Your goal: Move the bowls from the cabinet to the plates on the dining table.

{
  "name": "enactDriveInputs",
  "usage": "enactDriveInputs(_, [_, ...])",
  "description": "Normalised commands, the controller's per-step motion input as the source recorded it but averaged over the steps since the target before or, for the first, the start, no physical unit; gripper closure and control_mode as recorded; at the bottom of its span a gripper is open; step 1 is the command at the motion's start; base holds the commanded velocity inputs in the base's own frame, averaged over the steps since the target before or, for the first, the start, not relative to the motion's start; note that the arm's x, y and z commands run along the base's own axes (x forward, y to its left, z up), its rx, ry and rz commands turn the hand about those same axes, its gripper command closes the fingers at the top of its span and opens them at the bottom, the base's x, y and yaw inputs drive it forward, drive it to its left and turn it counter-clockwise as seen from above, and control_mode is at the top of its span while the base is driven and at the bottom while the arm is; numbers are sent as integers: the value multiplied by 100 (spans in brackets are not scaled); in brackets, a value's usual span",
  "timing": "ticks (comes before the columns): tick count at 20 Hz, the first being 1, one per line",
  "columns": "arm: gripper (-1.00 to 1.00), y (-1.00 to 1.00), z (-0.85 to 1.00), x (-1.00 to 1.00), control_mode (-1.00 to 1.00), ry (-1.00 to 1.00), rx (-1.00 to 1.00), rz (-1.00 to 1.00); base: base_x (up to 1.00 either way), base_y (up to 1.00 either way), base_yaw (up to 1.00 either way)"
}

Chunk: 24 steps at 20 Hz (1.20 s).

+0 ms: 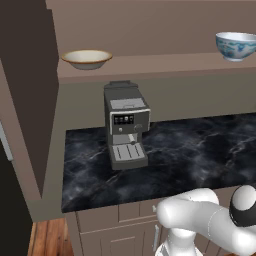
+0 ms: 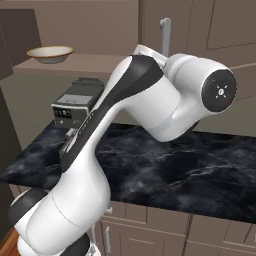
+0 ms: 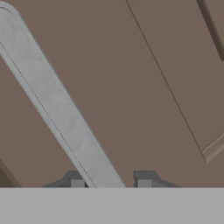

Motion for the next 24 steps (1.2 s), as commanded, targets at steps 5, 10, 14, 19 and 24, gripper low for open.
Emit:
enactDriveInputs(5, [100,-48,-7,-41,-100,0,8,3,0,0,0])
enactDriveInputs(10, [100,-48,-5,-34,-100,0,7,4,0,0,0])
enactDriveInputs(14, [100,-49,-3,-31,-100,-1,7,4,0,0,0])
enactDriveInputs(19, [100,-50,-3,-29,-100,-2,7,4,0,0,0])
enactDriveInputs(24, [-100,-37,-8,-27,-100,-4,5,4,0,0,0])
